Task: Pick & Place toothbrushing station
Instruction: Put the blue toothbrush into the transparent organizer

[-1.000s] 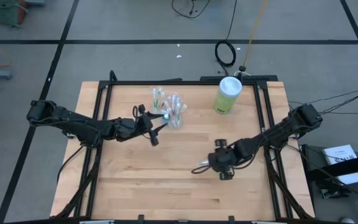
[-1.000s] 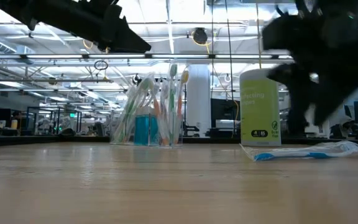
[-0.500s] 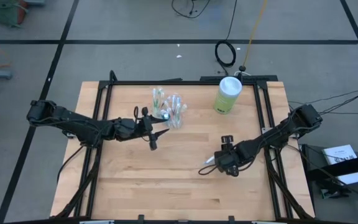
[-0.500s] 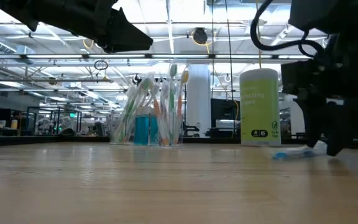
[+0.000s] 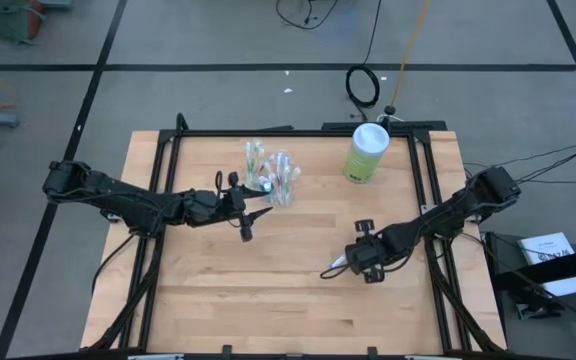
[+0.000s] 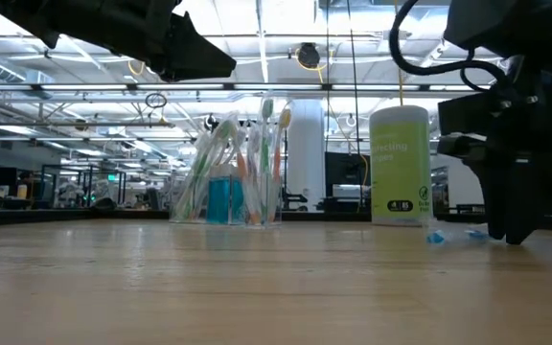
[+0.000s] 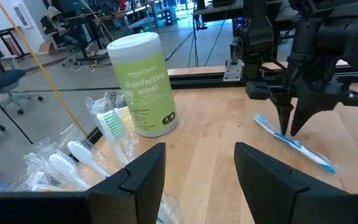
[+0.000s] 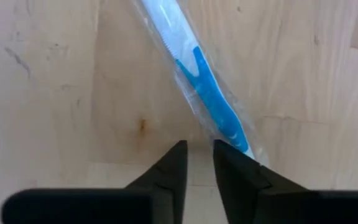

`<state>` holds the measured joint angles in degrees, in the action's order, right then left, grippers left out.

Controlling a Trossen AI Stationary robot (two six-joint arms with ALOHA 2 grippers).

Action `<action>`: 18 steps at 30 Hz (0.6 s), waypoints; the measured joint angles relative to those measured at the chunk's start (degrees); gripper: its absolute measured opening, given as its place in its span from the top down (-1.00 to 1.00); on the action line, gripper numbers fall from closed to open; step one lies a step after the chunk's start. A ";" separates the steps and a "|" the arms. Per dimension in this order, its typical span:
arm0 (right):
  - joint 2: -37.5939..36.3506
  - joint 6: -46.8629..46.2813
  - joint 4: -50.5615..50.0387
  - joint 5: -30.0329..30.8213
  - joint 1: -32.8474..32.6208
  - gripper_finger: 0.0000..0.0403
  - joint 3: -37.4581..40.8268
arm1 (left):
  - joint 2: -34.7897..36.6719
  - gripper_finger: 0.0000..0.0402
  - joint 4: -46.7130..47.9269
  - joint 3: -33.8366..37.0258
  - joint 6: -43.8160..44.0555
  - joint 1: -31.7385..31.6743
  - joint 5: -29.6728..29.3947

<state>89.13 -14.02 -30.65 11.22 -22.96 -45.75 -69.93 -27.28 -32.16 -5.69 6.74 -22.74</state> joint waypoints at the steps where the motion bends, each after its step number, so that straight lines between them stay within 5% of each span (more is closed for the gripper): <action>1: 0.11 0.12 0.04 -0.27 0.00 0.69 -0.67 | 0.00 0.01 -0.03 0.00 0.00 0.00 0.00; 10: 0.36 3.94 8.28 -0.85 0.12 0.99 -5.70 | -0.02 0.01 -1.03 0.02 -0.50 -0.02 0.24; 18: 0.22 6.77 10.03 1.69 2.70 0.71 -6.05 | -0.02 0.01 -0.98 0.02 -0.53 -0.02 0.26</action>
<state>89.36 -7.25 -20.63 12.91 -20.26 -51.80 -69.95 -28.26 -32.14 -6.21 6.72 -22.48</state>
